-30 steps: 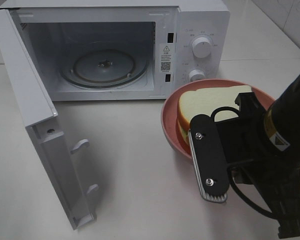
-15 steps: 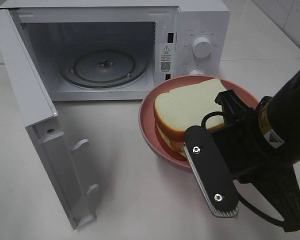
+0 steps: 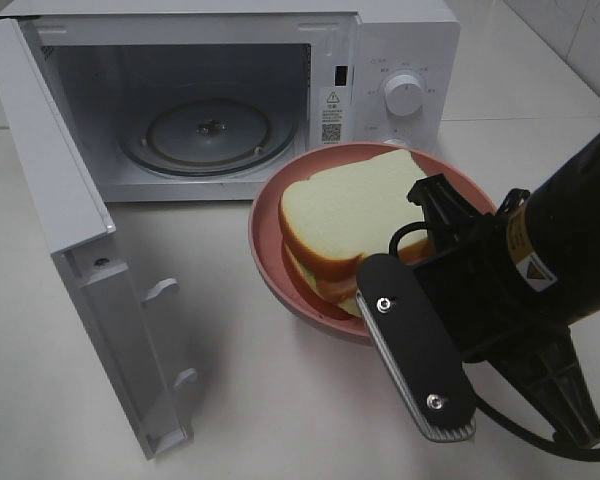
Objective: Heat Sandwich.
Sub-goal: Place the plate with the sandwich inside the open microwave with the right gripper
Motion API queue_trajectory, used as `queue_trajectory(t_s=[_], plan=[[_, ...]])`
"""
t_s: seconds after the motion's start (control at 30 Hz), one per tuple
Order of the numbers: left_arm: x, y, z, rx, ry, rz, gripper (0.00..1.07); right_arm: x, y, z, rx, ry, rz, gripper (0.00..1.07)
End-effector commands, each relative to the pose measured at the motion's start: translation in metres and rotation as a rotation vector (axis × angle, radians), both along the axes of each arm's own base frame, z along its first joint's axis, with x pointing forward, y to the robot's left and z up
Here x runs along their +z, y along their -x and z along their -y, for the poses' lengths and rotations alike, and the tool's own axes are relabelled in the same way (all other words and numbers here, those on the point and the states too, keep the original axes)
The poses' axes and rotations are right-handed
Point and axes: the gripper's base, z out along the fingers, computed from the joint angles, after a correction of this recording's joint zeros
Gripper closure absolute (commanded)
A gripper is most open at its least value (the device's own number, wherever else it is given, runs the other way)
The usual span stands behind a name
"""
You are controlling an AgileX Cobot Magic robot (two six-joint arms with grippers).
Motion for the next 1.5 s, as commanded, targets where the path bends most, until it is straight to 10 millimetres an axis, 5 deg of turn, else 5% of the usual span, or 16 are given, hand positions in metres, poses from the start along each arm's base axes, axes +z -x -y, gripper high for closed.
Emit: queue_trajectory(t_s=[0.03,1.0,1.5], plan=[[0.000,0.002,0.000,-0.005,0.004,0.026,0.09,0.005,-0.001,-0.002,0.092,0.008,0.036,1.07],[0.000,0.002,0.000,-0.005,0.004,0.026,0.09,0.000,-0.029,0.033,0.250,0.012,-0.068,1.07],[0.000,0.002,0.000,-0.005,0.004,0.026,0.09,0.000,-0.032,0.033,0.237,-0.014,-0.073,1.07]])
